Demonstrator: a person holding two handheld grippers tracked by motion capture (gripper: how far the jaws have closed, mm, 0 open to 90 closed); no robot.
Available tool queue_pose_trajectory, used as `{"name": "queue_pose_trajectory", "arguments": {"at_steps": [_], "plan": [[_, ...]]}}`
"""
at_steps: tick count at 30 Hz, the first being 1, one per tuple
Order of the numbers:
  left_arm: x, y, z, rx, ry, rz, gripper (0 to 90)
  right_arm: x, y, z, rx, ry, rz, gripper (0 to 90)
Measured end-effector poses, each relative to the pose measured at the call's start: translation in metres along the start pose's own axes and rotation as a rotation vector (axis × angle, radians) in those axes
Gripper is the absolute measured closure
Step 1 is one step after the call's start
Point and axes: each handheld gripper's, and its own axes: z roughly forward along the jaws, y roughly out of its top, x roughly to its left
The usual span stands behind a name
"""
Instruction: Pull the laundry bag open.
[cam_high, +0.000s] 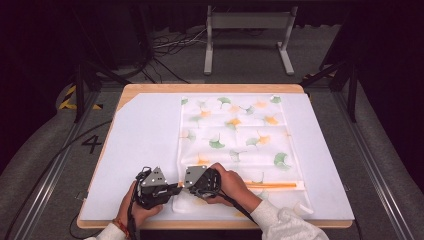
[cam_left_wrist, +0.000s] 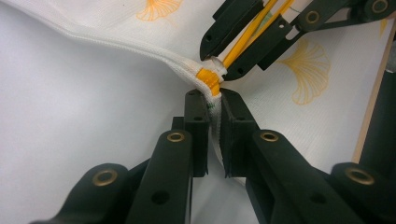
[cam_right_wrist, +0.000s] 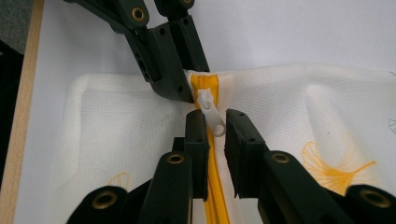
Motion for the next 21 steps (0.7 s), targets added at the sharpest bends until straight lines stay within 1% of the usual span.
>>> {"name": "queue_pose_trajectory", "arguments": {"at_steps": [4,7,9,10,11,12,13,18,21], "plan": [[0.0004,-0.0002,-0.0002,-0.001,-0.006,-0.007,82.7,0.0002,0.0003,-0.0002,-0.009,0.003,-0.007,80.5],[0.0007,-0.0004,0.0,0.001,-0.007,-0.003,82.7,0.0016,0.0009,0.0005,-0.011,-0.004,-0.016,79.7],[0.0,-0.0001,0.0006,0.003,-0.009,-0.001,82.7,0.0023,0.0012,0.0013,-0.016,0.0,-0.015,78.1],[0.0,0.0,0.0008,0.008,-0.007,0.004,82.8,0.0035,0.0018,0.002,-0.019,-0.006,-0.027,78.8],[-0.0001,-0.0003,0.0009,0.008,-0.011,-0.001,82.7,0.0046,0.0025,0.0024,-0.015,-0.007,-0.037,80.5],[0.0004,-0.0005,0.0007,0.006,-0.012,-0.001,82.7,0.0053,0.0028,0.0026,-0.014,-0.005,-0.042,83.6],[0.0005,-0.0006,0.0007,0.007,-0.012,-0.001,82.7,0.0055,0.0027,0.0028,-0.016,0.002,-0.045,83.9],[0.0001,-0.0007,0.001,0.008,-0.015,0.0,82.6,0.0045,0.0016,0.003,-0.011,0.013,-0.04,84.3],[0.0009,-0.0003,-0.0006,-0.006,-0.022,-0.004,82.5,0.0036,0.0006,0.0022,0.001,0.017,-0.036,84.7]]}}
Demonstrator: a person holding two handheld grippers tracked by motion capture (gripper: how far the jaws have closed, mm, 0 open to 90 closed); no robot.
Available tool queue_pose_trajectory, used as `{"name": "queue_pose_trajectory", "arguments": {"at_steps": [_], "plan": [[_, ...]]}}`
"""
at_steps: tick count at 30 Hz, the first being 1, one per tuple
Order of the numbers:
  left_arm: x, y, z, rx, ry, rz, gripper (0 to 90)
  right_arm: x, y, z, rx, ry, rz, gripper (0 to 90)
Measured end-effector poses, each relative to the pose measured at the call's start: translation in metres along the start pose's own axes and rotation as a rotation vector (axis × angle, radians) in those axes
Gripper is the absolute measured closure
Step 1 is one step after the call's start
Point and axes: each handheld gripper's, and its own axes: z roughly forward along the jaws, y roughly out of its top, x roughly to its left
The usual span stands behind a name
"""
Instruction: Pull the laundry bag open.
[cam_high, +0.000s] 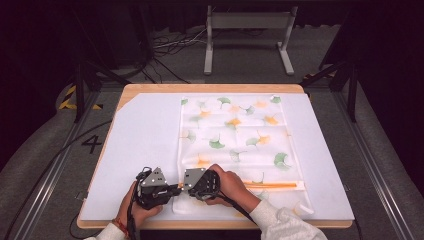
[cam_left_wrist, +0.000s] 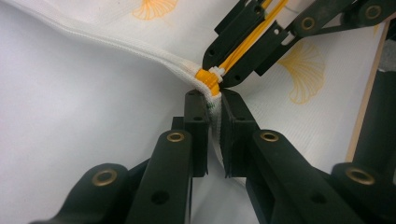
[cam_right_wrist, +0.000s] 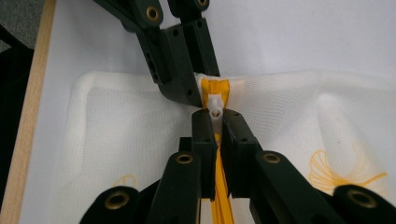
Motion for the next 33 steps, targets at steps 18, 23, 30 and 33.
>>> {"name": "queue_pose_trajectory", "arguments": {"at_steps": [18,23,30,33], "plan": [[-0.001,-0.001,-0.005,-0.053,-0.005,-0.016,85.6,-0.005,-0.005,0.0,0.023,0.005,0.018,84.8],[-0.002,-0.001,-0.005,-0.037,0.009,0.002,85.8,-0.004,-0.007,0.0,0.049,0.014,0.008,84.8],[-0.002,-0.001,-0.006,-0.037,0.012,-0.001,86.0,-0.006,-0.012,-0.003,0.063,0.018,0.015,84.9],[-0.002,-0.001,-0.006,-0.038,0.012,-0.001,86.0,-0.007,-0.013,-0.005,0.067,0.019,0.014,84.9]]}}
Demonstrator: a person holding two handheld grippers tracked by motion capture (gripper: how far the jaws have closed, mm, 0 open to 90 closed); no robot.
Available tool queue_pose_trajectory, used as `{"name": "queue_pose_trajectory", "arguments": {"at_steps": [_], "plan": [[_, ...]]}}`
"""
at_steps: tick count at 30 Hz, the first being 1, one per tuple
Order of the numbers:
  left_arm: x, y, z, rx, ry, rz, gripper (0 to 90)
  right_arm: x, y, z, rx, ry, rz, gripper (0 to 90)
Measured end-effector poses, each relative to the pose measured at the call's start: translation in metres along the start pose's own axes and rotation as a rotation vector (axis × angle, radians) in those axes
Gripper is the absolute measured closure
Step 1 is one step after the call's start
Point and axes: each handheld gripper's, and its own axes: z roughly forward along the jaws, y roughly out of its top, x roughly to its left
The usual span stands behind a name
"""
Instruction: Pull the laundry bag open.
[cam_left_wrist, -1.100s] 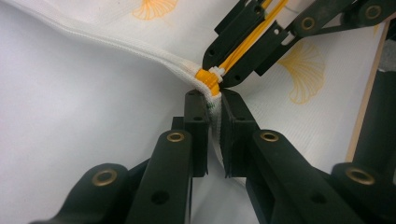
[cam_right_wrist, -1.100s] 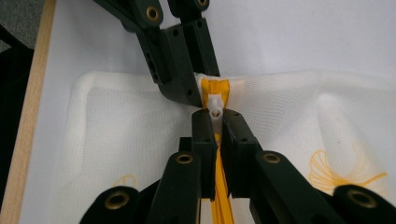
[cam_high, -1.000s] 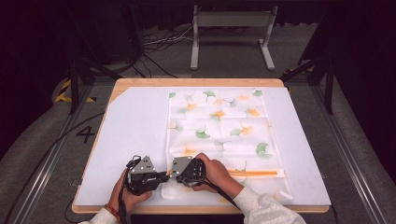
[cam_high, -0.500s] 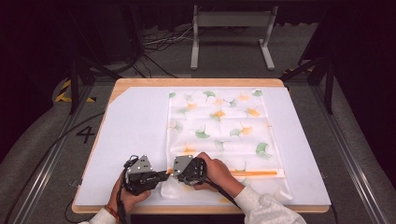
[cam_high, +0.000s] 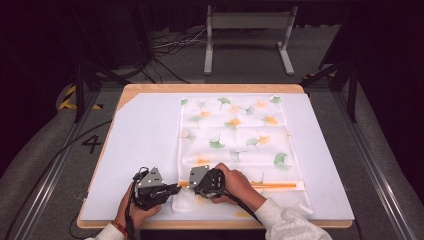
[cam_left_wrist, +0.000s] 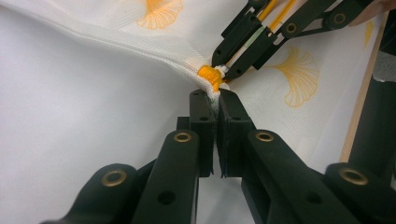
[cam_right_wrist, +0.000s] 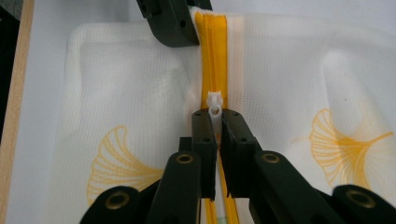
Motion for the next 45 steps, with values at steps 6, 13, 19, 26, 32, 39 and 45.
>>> {"name": "queue_pose_trajectory", "arguments": {"at_steps": [6,13,19,26,32,39,45], "plan": [[0.001,-0.001,0.0,0.005,0.006,0.002,86.1,-0.001,-0.008,-0.005,0.008,0.0,0.013,84.9],[0.001,-0.001,-0.001,0.003,0.004,0.005,86.1,-0.002,-0.015,-0.011,0.025,-0.006,0.012,84.9],[0.0,0.0,0.0,0.01,0.004,0.006,86.1,-0.005,-0.033,-0.021,0.033,-0.012,0.034,84.9],[0.001,0.0,0.001,0.017,0.005,0.009,86.2,-0.007,-0.049,-0.032,0.044,-0.02,0.055,84.9],[0.0,0.0,0.001,0.021,0.005,0.011,86.2,-0.006,-0.058,-0.039,0.056,-0.028,0.054,85.0],[0.001,0.0,0.002,0.024,0.007,0.015,86.2,-0.007,-0.068,-0.047,0.062,-0.033,0.065,85.0],[0.001,0.0,0.001,0.022,0.006,0.015,86.2,-0.007,-0.074,-0.052,0.07,-0.034,0.076,85.0]]}}
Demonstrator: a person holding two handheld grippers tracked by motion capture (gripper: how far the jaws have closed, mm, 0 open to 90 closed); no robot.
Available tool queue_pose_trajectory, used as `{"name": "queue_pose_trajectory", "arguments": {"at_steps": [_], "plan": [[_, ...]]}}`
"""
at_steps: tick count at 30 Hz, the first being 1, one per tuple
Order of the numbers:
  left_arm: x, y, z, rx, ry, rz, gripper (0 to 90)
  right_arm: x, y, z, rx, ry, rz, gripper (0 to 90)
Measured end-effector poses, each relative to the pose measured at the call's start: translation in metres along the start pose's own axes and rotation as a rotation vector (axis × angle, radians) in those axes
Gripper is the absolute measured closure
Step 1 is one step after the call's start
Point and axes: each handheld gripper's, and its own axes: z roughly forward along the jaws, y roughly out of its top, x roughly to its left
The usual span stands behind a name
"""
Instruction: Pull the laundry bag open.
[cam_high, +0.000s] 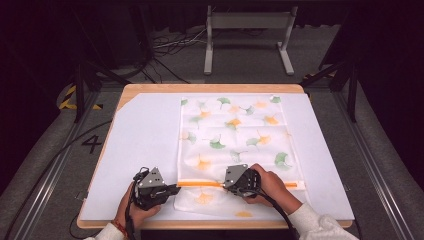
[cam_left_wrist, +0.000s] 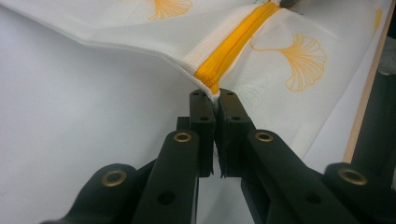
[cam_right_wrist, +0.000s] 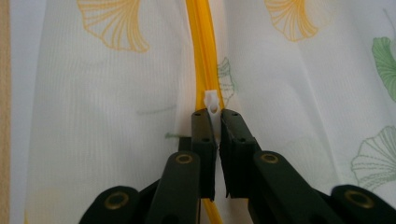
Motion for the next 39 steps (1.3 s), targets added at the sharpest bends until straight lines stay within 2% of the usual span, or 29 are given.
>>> {"name": "queue_pose_trajectory", "arguments": {"at_steps": [23,32,39], "plan": [[0.001,0.0,0.0,0.003,-0.004,-0.005,86.1,-0.004,-0.027,-0.02,0.032,-0.002,0.028,85.0],[0.002,-0.001,0.0,0.003,-0.007,-0.008,86.2,-0.005,-0.041,-0.03,0.045,-0.027,0.046,85.0],[0.003,-0.001,-0.001,0.005,-0.011,-0.012,86.2,-0.007,-0.058,-0.041,0.057,-0.048,0.081,85.0]]}}
